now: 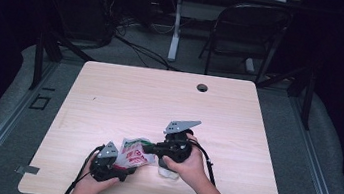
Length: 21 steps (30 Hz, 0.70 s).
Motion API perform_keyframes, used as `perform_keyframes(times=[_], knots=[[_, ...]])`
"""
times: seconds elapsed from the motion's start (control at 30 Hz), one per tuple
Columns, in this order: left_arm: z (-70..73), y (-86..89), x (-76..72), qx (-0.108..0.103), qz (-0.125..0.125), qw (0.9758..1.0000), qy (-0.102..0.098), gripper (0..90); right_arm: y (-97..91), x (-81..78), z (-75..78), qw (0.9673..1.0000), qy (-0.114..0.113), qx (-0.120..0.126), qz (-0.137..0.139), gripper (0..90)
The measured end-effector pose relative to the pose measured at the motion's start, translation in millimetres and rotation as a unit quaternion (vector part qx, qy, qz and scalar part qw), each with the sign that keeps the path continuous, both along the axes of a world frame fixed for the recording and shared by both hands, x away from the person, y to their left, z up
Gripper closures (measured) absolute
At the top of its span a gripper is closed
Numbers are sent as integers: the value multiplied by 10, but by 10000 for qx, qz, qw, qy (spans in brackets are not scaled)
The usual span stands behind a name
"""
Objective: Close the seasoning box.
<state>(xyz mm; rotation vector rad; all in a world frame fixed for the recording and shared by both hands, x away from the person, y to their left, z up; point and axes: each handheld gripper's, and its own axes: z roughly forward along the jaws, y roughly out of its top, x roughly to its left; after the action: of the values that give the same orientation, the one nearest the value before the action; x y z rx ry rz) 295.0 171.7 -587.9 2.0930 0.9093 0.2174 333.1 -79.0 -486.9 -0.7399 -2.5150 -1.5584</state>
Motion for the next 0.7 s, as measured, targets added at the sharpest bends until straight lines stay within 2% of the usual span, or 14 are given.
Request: perform_keyframes(times=[0.23,0.33,0.7], knots=[[-1,-9,-6,10,83,10000,6,338,7,-1,3,10000,9,3,-23,900],[3,-7,-11,38,37,10000,-60,388,8,2,6,10000,-10,-14,-18,900],[5,-11,-29,34,99,9999,-130,456,9,7,10,10000,17,16,-25,900]])
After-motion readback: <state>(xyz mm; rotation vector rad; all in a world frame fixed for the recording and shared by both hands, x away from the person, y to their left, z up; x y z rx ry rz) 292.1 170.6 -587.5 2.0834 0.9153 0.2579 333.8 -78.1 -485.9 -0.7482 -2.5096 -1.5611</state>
